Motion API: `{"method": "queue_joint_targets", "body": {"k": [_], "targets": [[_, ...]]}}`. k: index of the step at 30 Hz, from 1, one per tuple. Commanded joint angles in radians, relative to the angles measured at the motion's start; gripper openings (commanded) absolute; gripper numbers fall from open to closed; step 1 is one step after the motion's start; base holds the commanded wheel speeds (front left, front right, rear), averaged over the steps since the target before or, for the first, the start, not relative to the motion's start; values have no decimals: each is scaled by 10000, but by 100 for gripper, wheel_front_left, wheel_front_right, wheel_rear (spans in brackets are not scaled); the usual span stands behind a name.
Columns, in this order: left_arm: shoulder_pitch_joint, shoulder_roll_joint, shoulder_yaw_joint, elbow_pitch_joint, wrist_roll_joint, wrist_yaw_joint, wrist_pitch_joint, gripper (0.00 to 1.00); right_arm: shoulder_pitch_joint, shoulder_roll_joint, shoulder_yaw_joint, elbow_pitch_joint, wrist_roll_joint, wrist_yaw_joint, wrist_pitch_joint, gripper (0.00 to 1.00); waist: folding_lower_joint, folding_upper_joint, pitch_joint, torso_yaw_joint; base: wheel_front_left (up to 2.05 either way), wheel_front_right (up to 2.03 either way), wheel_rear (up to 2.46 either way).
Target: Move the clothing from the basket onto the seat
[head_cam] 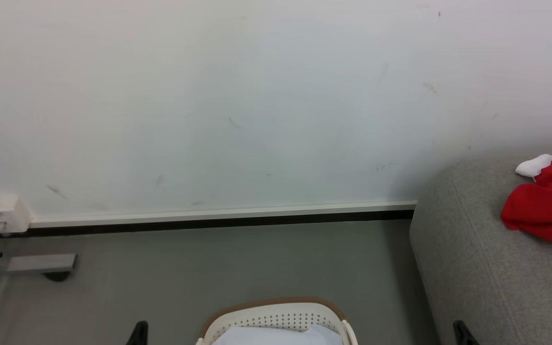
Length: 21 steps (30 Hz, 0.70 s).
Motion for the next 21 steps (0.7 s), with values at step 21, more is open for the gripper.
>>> {"method": "queue_joint_targets", "body": {"k": [21], "targets": [[-567,-17,337,-435,-3814,71,1014,0,-507,-51,-519,-552,3795,-4,987,0,0,-1,105,81,0,0,0]]}}
